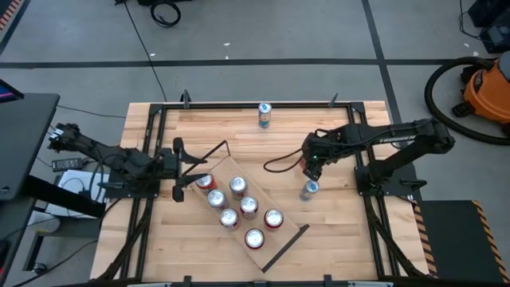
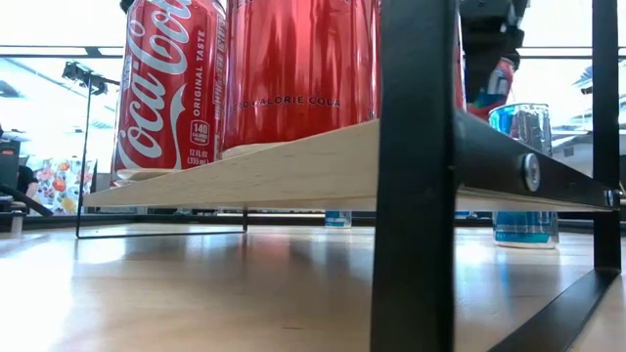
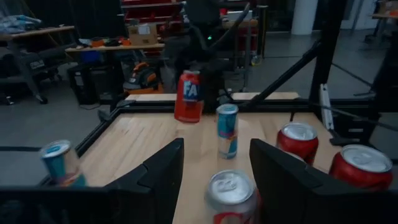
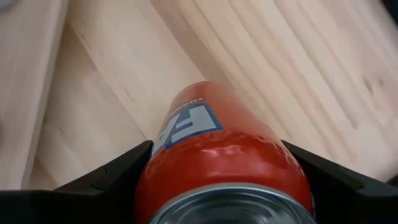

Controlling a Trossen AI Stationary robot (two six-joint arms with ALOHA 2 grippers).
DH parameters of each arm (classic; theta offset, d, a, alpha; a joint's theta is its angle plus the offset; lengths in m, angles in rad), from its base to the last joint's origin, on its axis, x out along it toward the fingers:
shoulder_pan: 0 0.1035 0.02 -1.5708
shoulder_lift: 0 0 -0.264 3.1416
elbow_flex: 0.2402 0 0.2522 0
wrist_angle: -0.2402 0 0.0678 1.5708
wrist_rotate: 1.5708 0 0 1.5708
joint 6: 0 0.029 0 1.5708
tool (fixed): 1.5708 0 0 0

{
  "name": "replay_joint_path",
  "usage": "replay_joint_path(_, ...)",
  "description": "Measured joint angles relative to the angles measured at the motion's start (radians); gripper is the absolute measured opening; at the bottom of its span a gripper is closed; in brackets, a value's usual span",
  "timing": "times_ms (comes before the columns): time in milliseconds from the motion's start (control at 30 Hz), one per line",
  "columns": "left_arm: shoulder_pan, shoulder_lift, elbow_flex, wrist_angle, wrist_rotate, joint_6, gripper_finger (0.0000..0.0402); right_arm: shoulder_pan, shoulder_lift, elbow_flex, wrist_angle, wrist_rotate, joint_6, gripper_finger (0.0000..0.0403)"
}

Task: Place canned beverage on shelf
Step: Put the orange soda can on the shelf aligned with the other orange soda can

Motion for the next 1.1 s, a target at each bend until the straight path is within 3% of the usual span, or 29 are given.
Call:
replay_joint_path(267,0.0,-0.098,0.0,-0.038,-0.028,-0.001,0.0194,0.0,0.176,0.152,-0.008,0.019,-0.13,0.0324)
replay_joint_path(733,0.0,-0.106,0.0,-0.156,-0.028,-0.065,0.0194,-0.007,0.467,0.59,-0.15,0.072,-0.244,0.0324)
replay_joint_path(1100,0.005,-0.102,0.001,-0.161,-0.027,-0.081,0.0194,-0.023,0.567,0.72,-0.062,0.037,-0.351,0.0324)
